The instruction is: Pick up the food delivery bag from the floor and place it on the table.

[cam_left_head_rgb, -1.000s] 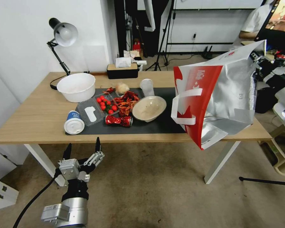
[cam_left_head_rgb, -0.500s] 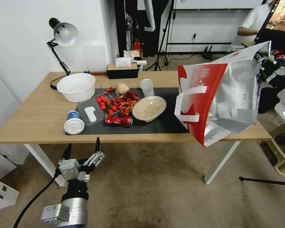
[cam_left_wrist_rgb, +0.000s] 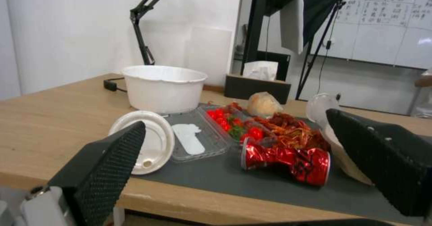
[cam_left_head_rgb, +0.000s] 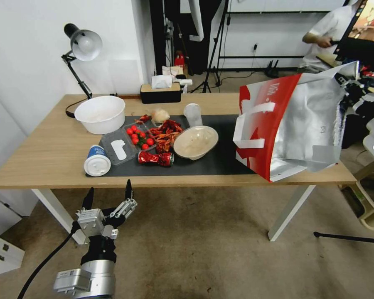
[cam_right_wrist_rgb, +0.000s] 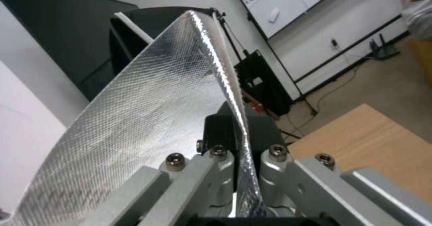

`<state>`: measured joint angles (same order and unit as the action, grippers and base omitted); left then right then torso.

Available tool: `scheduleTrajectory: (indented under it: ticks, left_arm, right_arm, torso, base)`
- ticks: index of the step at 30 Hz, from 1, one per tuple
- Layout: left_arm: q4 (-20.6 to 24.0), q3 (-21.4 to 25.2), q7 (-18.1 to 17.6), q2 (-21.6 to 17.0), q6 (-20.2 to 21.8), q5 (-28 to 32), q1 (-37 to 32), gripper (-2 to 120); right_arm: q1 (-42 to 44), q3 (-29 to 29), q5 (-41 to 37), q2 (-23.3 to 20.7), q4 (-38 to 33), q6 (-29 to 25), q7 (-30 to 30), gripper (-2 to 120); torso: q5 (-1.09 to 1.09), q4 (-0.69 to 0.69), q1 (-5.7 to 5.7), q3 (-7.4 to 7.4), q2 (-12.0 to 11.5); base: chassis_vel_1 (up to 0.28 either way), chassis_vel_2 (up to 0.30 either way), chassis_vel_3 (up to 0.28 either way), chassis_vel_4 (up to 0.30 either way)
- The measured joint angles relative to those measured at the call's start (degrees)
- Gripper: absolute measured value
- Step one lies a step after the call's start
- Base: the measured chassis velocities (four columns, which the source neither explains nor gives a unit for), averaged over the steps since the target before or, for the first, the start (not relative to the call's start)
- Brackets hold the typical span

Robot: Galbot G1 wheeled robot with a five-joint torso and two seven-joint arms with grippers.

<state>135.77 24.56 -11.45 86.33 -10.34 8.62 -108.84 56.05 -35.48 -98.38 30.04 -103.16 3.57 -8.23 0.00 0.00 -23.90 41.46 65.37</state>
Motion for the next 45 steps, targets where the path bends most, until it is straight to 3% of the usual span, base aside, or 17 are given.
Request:
scheduleTrajectory:
  ticks: [3, 7, 10, 12, 14, 22, 25, 27, 30, 45]
  left_arm:
    - [0.04, 0.00, 0.03, -0.03, -0.02, -0.01, -0.07, 100]
    - [0.20, 0.04, 0.13, -0.06, -0.19, -0.05, -0.29, 100]
    - [0.33, 0.01, 0.31, -0.02, -0.41, -0.28, -0.67, 100]
    - [0.36, -0.01, 0.35, 0.01, -0.43, -0.33, -0.71, 100]
    - [0.45, -0.09, 0.58, 0.11, -0.49, -0.48, -0.81, 100]
    - [0.50, -0.17, 0.62, 0.27, -0.70, -0.93, -1.08, 100]
    - [0.67, -0.31, 0.63, 0.63, -0.95, -1.40, -1.49, 100]
    - [0.69, -0.32, 0.64, 0.68, -0.98, -1.44, -1.55, 100]
    - [0.76, -0.34, 0.66, 0.85, -1.23, -1.66, -1.86, 100]
    - [1.11, -0.44, 0.64, 1.18, -1.21, -1.87, -2.09, 100]
  right_arm:
    - [-0.16, 0.21, 1.02, 0.10, 0.36, 0.02, -0.72, 0]
    - [-0.70, 0.50, 2.24, 0.13, 0.87, -0.26, -1.45, 12]
    - [-1.56, 0.87, 4.65, -0.09, 1.39, -1.08, -2.32, 28]
    - [-1.72, 0.91, 4.95, -0.14, 1.46, -1.15, -2.39, 30]
    - [-2.00, 1.00, 6.06, -0.45, 1.69, -1.31, -2.40, 43]
    - [-1.76, 1.01, 7.54, -0.80, 1.59, -1.76, -1.72, 66]
    - [-1.93, 1.14, 8.35, -1.04, 1.82, -1.73, -1.04, 84]
    - [-2.04, 1.22, 8.39, -1.04, 1.91, -1.70, -1.05, 86]
    - [-2.05, 1.41, 8.87, -1.03, 2.21, -1.66, -0.48, 99]
    - [0.57, 0.72, 11.78, -0.74, 0.20, -1.57, 3.12, 100]
  torso:
    - [0.00, 0.00, 0.00, 0.00, 0.00]
    - [0.01, 0.00, 0.00, 0.00, 0.00]
    - [0.00, 0.00, 0.00, 0.00, 0.00]
    - [0.00, 0.00, 0.00, 0.00, 0.00]
    - [0.00, 0.00, 0.00, 0.00, 0.00]
    - [0.00, 0.00, 0.00, 0.00, 0.00]
    - [0.00, 0.00, 0.00, 0.00, 0.00]
    - [0.00, 0.00, 0.00, 0.00, 0.00]
    - [0.00, 0.00, 0.00, 0.00, 0.00]
    - [0.00, 0.00, 0.00, 0.00, 0.00]
  base:
    - [0.000, 0.000, 0.000, 0.000]
    - [0.000, 0.000, 0.000, 0.000]
    - [0.000, 0.000, 0.000, 0.000]
    - [0.000, 0.000, 0.000, 0.000]
    - [0.000, 0.000, 0.000, 0.000]
    - [0.000, 0.000, 0.000, 0.000]
    - [0.000, 0.000, 0.000, 0.000]
    - [0.000, 0.000, 0.000, 0.000]
    - [0.000, 0.000, 0.000, 0.000]
    - [0.000, 0.000, 0.000, 0.000]
